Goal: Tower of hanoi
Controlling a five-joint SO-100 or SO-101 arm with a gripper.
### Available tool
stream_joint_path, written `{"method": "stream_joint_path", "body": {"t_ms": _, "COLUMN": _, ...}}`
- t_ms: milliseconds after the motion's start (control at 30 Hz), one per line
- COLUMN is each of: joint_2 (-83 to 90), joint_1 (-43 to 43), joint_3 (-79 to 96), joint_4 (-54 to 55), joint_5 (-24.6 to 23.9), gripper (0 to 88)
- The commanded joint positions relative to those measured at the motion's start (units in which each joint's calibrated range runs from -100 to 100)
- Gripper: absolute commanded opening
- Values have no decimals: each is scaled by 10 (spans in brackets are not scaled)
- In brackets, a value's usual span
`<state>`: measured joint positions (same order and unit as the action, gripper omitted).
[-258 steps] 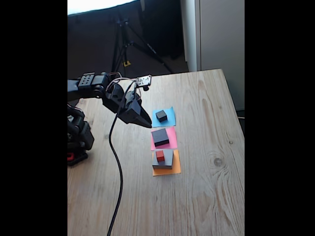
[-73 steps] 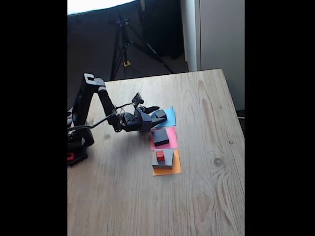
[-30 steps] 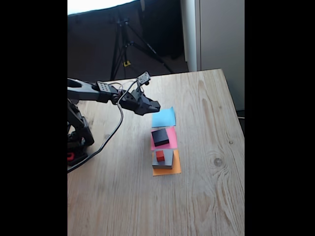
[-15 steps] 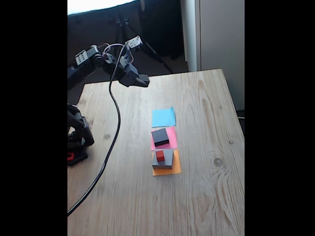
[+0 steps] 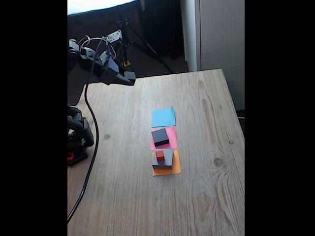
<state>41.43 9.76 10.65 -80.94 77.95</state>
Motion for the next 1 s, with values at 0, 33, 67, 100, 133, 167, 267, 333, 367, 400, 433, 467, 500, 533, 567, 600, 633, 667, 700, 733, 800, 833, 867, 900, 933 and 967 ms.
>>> {"method": "stream_joint_path", "body": {"t_ms": 0, "joint_2": 61, "joint_1": -30, "joint_3": 104, "joint_4": 27, "joint_5": 85, "gripper": 45}}
{"method": "stream_joint_path", "body": {"t_ms": 33, "joint_2": 68, "joint_1": -39, "joint_3": 130, "joint_4": 35, "joint_5": 102, "gripper": 45}}
{"method": "stream_joint_path", "body": {"t_ms": 67, "joint_2": 75, "joint_1": -47, "joint_3": 159, "joint_4": 51, "joint_5": 113, "gripper": 45}}
{"method": "stream_joint_path", "body": {"t_ms": 100, "joint_2": 79, "joint_1": -53, "joint_3": 186, "joint_4": 70, "joint_5": 122, "gripper": 45}}
{"method": "stream_joint_path", "body": {"t_ms": 133, "joint_2": 84, "joint_1": -60, "joint_3": 217, "joint_4": 95, "joint_5": 134, "gripper": 44}}
{"method": "stream_joint_path", "body": {"t_ms": 167, "joint_2": 87, "joint_1": -64, "joint_3": 244, "joint_4": 118, "joint_5": 142, "gripper": 44}}
{"method": "stream_joint_path", "body": {"t_ms": 267, "joint_2": 94, "joint_1": -80, "joint_3": 336, "joint_4": 206, "joint_5": 174, "gripper": 44}}
{"method": "stream_joint_path", "body": {"t_ms": 333, "joint_2": 98, "joint_1": -90, "joint_3": 408, "joint_4": 298, "joint_5": 197, "gripper": 44}}
{"method": "stream_joint_path", "body": {"t_ms": 367, "joint_2": 98, "joint_1": -95, "joint_3": 440, "joint_4": 342, "joint_5": 210, "gripper": 45}}
{"method": "stream_joint_path", "body": {"t_ms": 400, "joint_2": 98, "joint_1": -100, "joint_3": 470, "joint_4": 381, "joint_5": 220, "gripper": 45}}
{"method": "stream_joint_path", "body": {"t_ms": 433, "joint_2": 98, "joint_1": -102, "joint_3": 494, "joint_4": 414, "joint_5": 220, "gripper": 45}}
{"method": "stream_joint_path", "body": {"t_ms": 467, "joint_2": 97, "joint_1": -105, "joint_3": 522, "joint_4": 456, "joint_5": 220, "gripper": 46}}
{"method": "stream_joint_path", "body": {"t_ms": 500, "joint_2": 94, "joint_1": -106, "joint_3": 551, "joint_4": 507, "joint_5": 220, "gripper": 46}}
{"method": "stream_joint_path", "body": {"t_ms": 533, "joint_2": 89, "joint_1": -109, "joint_3": 584, "joint_4": 563, "joint_5": 220, "gripper": 46}}
{"method": "stream_joint_path", "body": {"t_ms": 567, "joint_2": 83, "joint_1": -111, "joint_3": 602, "joint_4": 591, "joint_5": 220, "gripper": 46}}
{"method": "stream_joint_path", "body": {"t_ms": 600, "joint_2": 75, "joint_1": -114, "joint_3": 614, "joint_4": 608, "joint_5": 220, "gripper": 46}}
{"method": "stream_joint_path", "body": {"t_ms": 633, "joint_2": 67, "joint_1": -116, "joint_3": 624, "joint_4": 630, "joint_5": 220, "gripper": 46}}
{"method": "stream_joint_path", "body": {"t_ms": 667, "joint_2": 59, "joint_1": -119, "joint_3": 637, "joint_4": 661, "joint_5": 220, "gripper": 46}}
{"method": "stream_joint_path", "body": {"t_ms": 700, "joint_2": 48, "joint_1": -122, "joint_3": 647, "joint_4": 692, "joint_5": 220, "gripper": 46}}
{"method": "stream_joint_path", "body": {"t_ms": 733, "joint_2": 38, "joint_1": -124, "joint_3": 648, "joint_4": 705, "joint_5": 220, "gripper": 46}}
{"method": "stream_joint_path", "body": {"t_ms": 800, "joint_2": 15, "joint_1": -129, "joint_3": 649, "joint_4": 740, "joint_5": 220, "gripper": 46}}
{"method": "stream_joint_path", "body": {"t_ms": 833, "joint_2": 3, "joint_1": -131, "joint_3": 649, "joint_4": 756, "joint_5": 220, "gripper": 46}}
{"method": "stream_joint_path", "body": {"t_ms": 867, "joint_2": -9, "joint_1": -133, "joint_3": 650, "joint_4": 773, "joint_5": 220, "gripper": 46}}
{"method": "stream_joint_path", "body": {"t_ms": 900, "joint_2": -21, "joint_1": -136, "joint_3": 654, "joint_4": 794, "joint_5": 220, "gripper": 46}}
{"method": "stream_joint_path", "body": {"t_ms": 933, "joint_2": -30, "joint_1": -137, "joint_3": 661, "joint_4": 816, "joint_5": 220, "gripper": 46}}
{"method": "stream_joint_path", "body": {"t_ms": 967, "joint_2": -41, "joint_1": -139, "joint_3": 669, "joint_4": 841, "joint_5": 220, "gripper": 46}}
